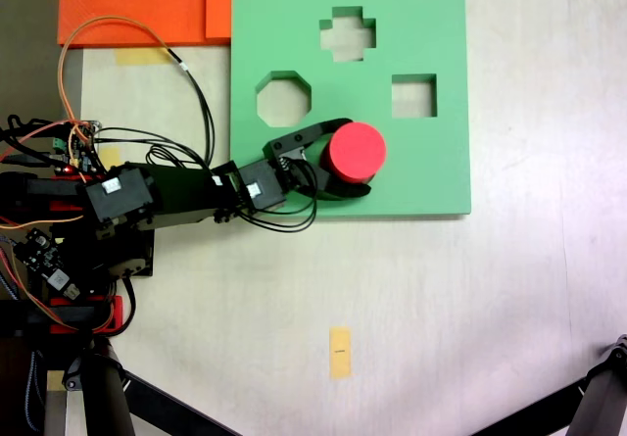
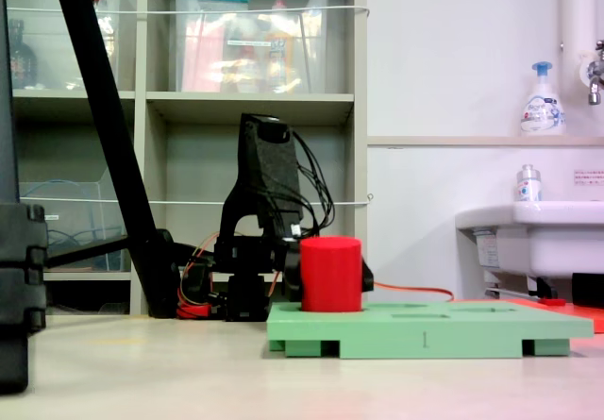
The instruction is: Put the cylinder block into the corresponding hole
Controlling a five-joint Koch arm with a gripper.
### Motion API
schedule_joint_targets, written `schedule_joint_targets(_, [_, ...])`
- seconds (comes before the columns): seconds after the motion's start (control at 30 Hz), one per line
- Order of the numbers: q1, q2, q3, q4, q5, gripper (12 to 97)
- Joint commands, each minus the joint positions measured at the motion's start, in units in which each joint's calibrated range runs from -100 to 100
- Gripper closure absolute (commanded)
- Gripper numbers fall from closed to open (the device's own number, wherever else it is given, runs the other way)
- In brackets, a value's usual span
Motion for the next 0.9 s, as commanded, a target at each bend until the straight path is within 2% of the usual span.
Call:
schedule_joint_targets(0.0, [-0.6,0.1,2.6,4.1,-0.3,67.3])
schedule_joint_targets(0.5, [-0.5,1.8,7.7,4.3,-0.5,67.2])
schedule_joint_targets(0.87, [-0.1,-0.6,4.6,-4.1,-0.4,61.5])
